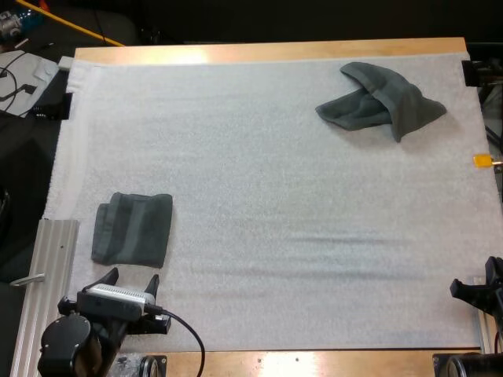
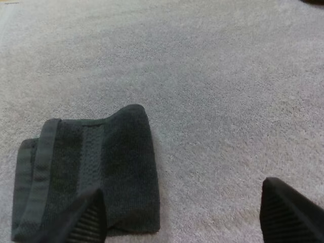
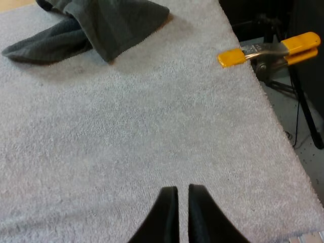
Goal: Pick towel from pile, fold and stack
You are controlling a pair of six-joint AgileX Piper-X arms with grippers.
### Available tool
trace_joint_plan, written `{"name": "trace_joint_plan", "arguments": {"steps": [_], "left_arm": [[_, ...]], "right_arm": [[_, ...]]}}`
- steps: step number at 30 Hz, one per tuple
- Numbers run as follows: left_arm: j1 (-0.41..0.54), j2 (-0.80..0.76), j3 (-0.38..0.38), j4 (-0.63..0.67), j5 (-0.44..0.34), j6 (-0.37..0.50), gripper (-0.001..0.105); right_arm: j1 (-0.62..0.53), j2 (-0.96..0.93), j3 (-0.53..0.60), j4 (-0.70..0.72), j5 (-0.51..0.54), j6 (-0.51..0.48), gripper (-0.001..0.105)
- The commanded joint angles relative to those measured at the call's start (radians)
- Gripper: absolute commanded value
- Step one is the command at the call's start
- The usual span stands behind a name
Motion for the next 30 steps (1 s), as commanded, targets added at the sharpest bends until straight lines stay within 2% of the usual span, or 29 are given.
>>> {"name": "trace_joint_plan", "arguments": {"steps": [1, 3, 5, 7, 11, 14, 26, 30], "left_arm": [[-0.006, -0.016, -0.004, -0.007, 0.002, -0.004, 0.062], [-0.006, -0.016, -0.004, -0.007, 0.002, -0.004, 0.062], [-0.005, -0.014, -0.008, -0.008, 0.002, -0.001, 0.062], [-0.005, -0.007, -0.015, -0.013, 0.002, -0.002, 0.062], [-0.007, 0.021, -0.038, -0.024, 0.02, -0.004, 0.062], [-0.012, 0.06, -0.067, -0.038, 0.045, -0.003, 0.062], [-0.088, 0.217, -0.185, -0.072, 0.165, 0.001, 0.063], [-0.114, 0.246, -0.214, -0.071, 0.175, -0.002, 0.062]], "right_arm": [[-0.002, -0.012, -0.011, -0.004, -0.007, -0.007, 0.002], [-0.002, -0.012, -0.011, -0.004, -0.007, -0.007, 0.002], [0.0, 0.0, -0.029, -0.01, -0.027, -0.014, 0.007], [0.002, 0.012, -0.045, -0.015, -0.052, -0.017, 0.016], [0.003, 0.056, -0.093, -0.013, -0.115, -0.026, 0.04], [0.004, 0.104, -0.131, -0.012, -0.167, -0.039, 0.049], [0.002, 0.332, -0.292, 0.009, -0.342, -0.073, 0.051], [0.001, 0.352, -0.32, 0.012, -0.361, -0.088, 0.051]]}}
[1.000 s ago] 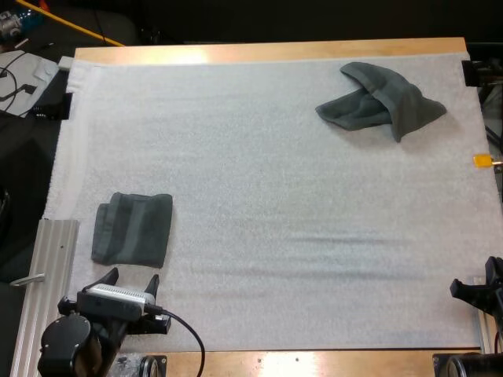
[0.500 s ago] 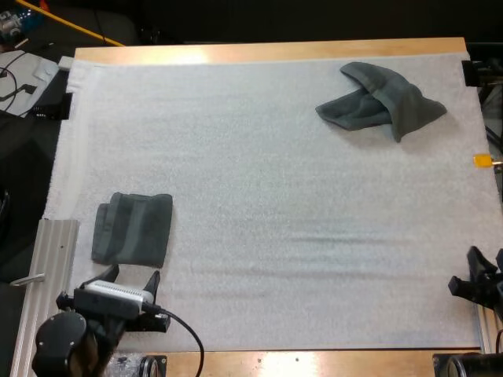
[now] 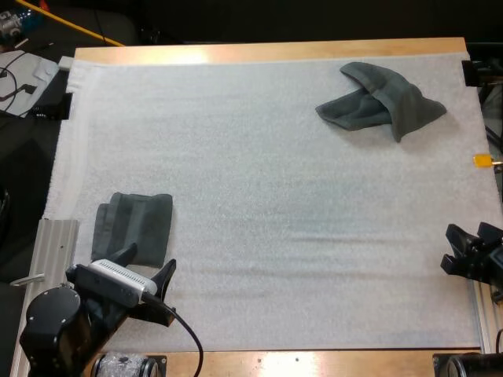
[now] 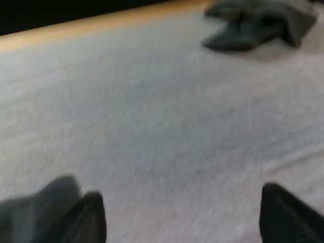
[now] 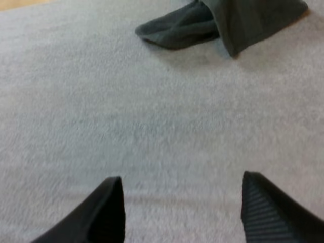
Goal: Pick towel from pile, fold and stack
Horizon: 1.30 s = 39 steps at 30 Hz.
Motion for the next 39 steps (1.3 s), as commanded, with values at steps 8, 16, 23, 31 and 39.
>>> {"name": "trace_joint_plan", "arguments": {"steps": [8, 16, 23, 31, 39], "left_arm": [[-0.106, 0.092, -0.093, -0.04, 0.073, -0.004, 0.063], [-0.136, 0.126, -0.106, -0.053, 0.079, -0.006, 0.063], [-0.14, 0.138, -0.105, -0.053, 0.083, -0.009, 0.062], [-0.139, 0.139, -0.105, -0.052, 0.083, -0.012, 0.062], [-0.139, 0.142, -0.106, -0.054, 0.086, -0.016, 0.063]], "right_arm": [[-0.002, 0.08, -0.102, 0.006, -0.16, -0.044, 0.051], [-0.001, 0.202, -0.106, -0.098, -0.134, -0.012, 0.051], [0.001, 0.322, -0.104, -0.213, -0.112, 0.041, 0.051], [0.0, 0.563, -0.105, -0.444, -0.021, 0.144, 0.051], [0.003, 0.797, -0.134, -0.631, 0.026, 0.198, 0.051]]}}
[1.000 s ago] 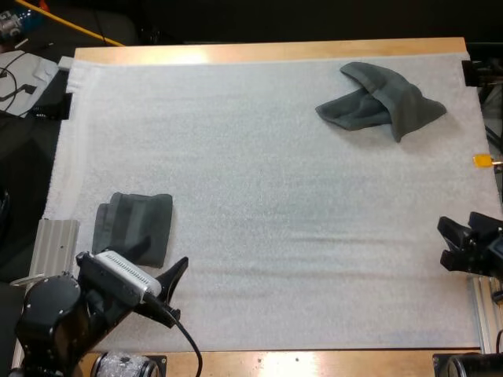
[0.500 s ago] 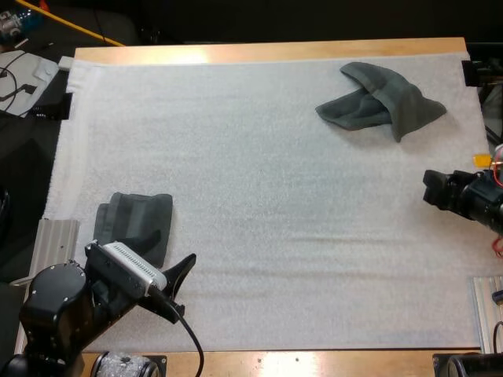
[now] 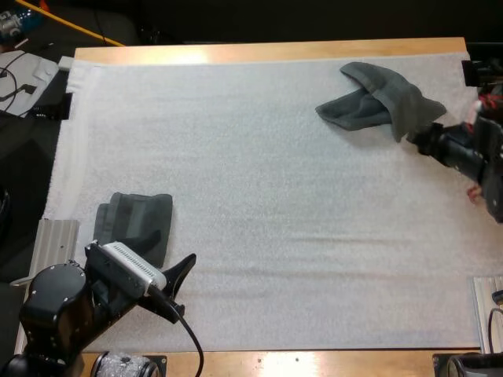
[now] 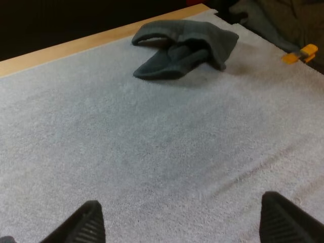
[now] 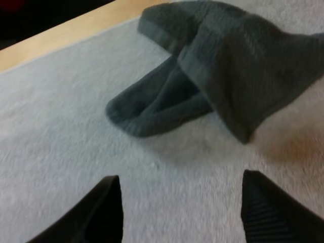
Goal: Pick towel from pile, fold and stack
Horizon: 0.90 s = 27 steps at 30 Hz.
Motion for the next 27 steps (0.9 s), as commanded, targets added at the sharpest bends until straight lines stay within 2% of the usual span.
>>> {"name": "trace_joint_plan", "arguments": {"steps": [1, 7, 10, 17, 27], "left_arm": [[-0.003, 0.0, -0.007, -0.014, 0.008, -0.011, 0.063], [-0.003, 0.001, -0.006, -0.014, 0.006, -0.013, 0.062], [-0.003, 0.003, -0.007, -0.009, 0.007, -0.01, 0.062], [-0.005, 0.005, -0.005, -0.007, 0.007, -0.015, 0.062], [-0.005, 0.008, -0.006, -0.011, 0.008, -0.021, 0.062]], "right_arm": [[0.004, 0.099, -0.034, -0.087, 0.019, 0.016, 0.051], [0.014, 0.283, -0.134, -0.118, 0.06, 0.018, 0.051], [0.011, 0.265, -0.131, -0.101, 0.064, 0.018, 0.051], [0.012, 0.473, -0.238, -0.115, 0.116, 0.038, 0.051], [0.013, 0.686, -0.303, -0.192, 0.141, 0.082, 0.051]]}}
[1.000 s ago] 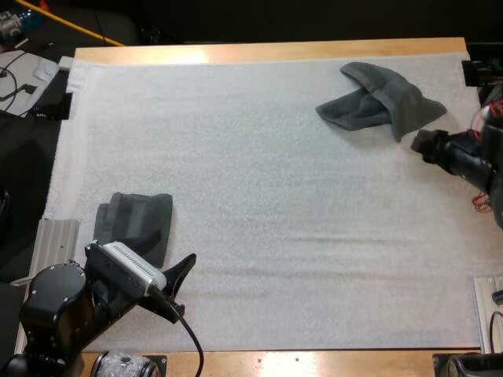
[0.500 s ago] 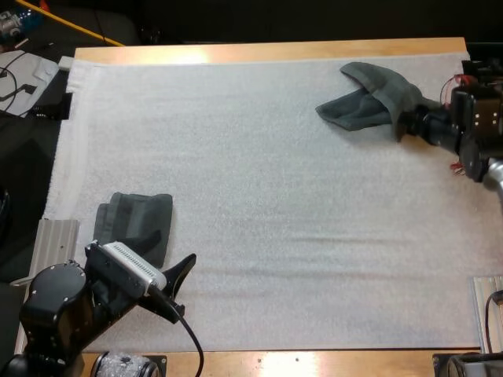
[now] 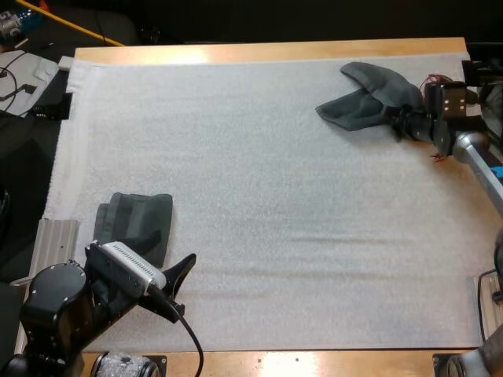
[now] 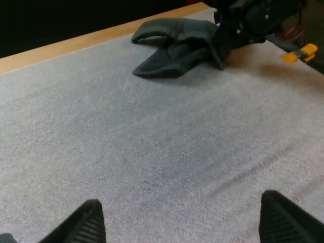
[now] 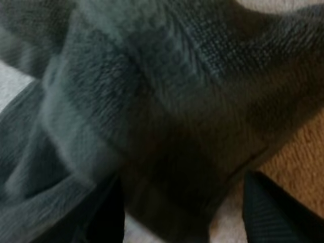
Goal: Pick towel from pile, fold and stack
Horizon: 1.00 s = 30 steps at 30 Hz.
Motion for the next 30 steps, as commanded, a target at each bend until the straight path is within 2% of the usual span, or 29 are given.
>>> {"name": "trace_joint_plan", "arguments": {"steps": [1, 5, 11, 12, 17, 18, 23, 30], "left_arm": [[-0.005, 0.008, -0.006, -0.012, 0.008, -0.014, 0.062], [-0.005, 0.008, -0.005, -0.01, 0.012, -0.015, 0.062], [-0.003, 0.005, -0.005, -0.004, 0.008, -0.014, 0.062], [-0.003, 0.005, -0.005, -0.005, 0.01, -0.014, 0.062], [-0.003, 0.006, -0.006, -0.005, 0.01, -0.013, 0.062], [-0.003, 0.006, -0.007, -0.005, 0.01, -0.013, 0.062], [-0.003, 0.006, -0.006, -0.002, 0.01, -0.012, 0.062], [-0.004, 0.006, -0.006, -0.002, 0.01, -0.012, 0.062]], "right_arm": [[0.003, 0.049, -0.018, -0.051, 0.005, 0.022, 0.051], [0.005, 0.094, -0.019, -0.096, 0.003, 0.071, 0.05], [-0.001, 0.109, -0.023, -0.071, -0.023, 0.051, 0.047], [0.0, 0.111, -0.023, -0.07, -0.028, 0.054, 0.042], [0.001, 0.109, -0.024, -0.06, -0.053, 0.059, 0.003], [0.001, 0.107, -0.024, -0.056, -0.058, 0.057, 0.001], [0.005, 0.058, -0.024, -0.03, -0.052, 0.014, 0.0], [0.035, -0.114, -0.025, 0.022, -0.034, -0.142, 0.0]]}}
